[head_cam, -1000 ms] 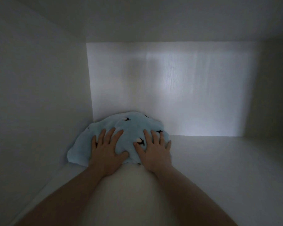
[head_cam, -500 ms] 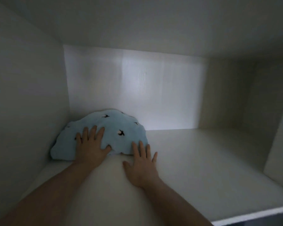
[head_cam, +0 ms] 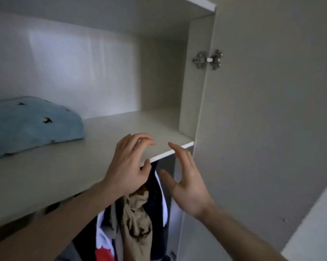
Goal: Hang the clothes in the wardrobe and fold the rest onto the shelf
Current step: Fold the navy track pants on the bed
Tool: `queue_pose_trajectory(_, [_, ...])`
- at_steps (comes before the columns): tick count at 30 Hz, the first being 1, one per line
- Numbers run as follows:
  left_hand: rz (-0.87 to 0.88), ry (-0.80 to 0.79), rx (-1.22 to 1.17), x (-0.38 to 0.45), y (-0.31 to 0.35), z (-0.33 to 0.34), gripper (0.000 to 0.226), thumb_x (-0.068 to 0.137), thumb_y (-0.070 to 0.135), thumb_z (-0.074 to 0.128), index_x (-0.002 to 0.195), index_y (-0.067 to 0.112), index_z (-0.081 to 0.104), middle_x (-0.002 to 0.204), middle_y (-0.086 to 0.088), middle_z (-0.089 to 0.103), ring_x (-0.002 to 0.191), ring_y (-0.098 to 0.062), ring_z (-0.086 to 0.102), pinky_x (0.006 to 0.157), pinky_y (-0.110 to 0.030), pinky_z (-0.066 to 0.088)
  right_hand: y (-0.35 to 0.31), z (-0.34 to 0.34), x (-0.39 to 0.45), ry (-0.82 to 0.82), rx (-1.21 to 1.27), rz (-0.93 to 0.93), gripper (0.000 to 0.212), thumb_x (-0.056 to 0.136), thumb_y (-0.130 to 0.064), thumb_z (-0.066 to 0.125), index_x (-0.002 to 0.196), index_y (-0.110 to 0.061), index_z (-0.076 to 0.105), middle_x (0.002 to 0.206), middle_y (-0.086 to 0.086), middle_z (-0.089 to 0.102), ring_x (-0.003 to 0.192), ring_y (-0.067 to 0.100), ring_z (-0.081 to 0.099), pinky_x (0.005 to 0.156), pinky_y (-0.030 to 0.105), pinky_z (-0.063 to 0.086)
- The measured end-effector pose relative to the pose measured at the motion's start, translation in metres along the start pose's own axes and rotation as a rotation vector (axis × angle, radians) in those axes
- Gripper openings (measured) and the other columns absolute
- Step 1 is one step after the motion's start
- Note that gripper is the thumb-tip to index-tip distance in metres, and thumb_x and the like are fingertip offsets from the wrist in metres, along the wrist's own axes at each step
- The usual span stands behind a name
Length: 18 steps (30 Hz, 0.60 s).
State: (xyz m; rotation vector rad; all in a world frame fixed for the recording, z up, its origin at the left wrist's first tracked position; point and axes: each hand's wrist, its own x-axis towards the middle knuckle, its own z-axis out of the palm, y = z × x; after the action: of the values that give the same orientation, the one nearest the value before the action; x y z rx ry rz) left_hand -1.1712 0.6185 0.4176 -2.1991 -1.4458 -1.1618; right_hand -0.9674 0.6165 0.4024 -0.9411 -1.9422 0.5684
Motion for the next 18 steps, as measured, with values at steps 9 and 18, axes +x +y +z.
queue_pose_trajectory(9, [0.269,-0.454,-0.455,-0.123,0.338,0.122,0.044,0.083,0.029,0.065,0.126,0.03,0.057,0.139,0.012,0.048,0.134,-0.013,0.046,0.11,-0.034,0.037,0.022,-0.244,-0.374,0.352,-0.323,0.571,0.058,0.099,-0.036,0.064,0.147,-0.049,0.036,0.145,-0.034,0.04,0.135,-0.006,0.043,0.109,0.023,0.04])
queue_pose_trajectory(18, [0.516,-0.831,-0.679,-0.259,0.629,0.166,0.046,0.089,0.036,0.07,0.132,0.041,0.054,0.14,0.024,0.04,0.136,0.0,0.037,0.11,-0.021,0.026,-0.038,-0.359,-0.705,0.616,-0.419,1.027,0.057,0.093,-0.036,0.067,0.143,-0.048,0.042,0.141,-0.036,0.039,0.132,-0.014,0.039,0.113,0.024,0.037])
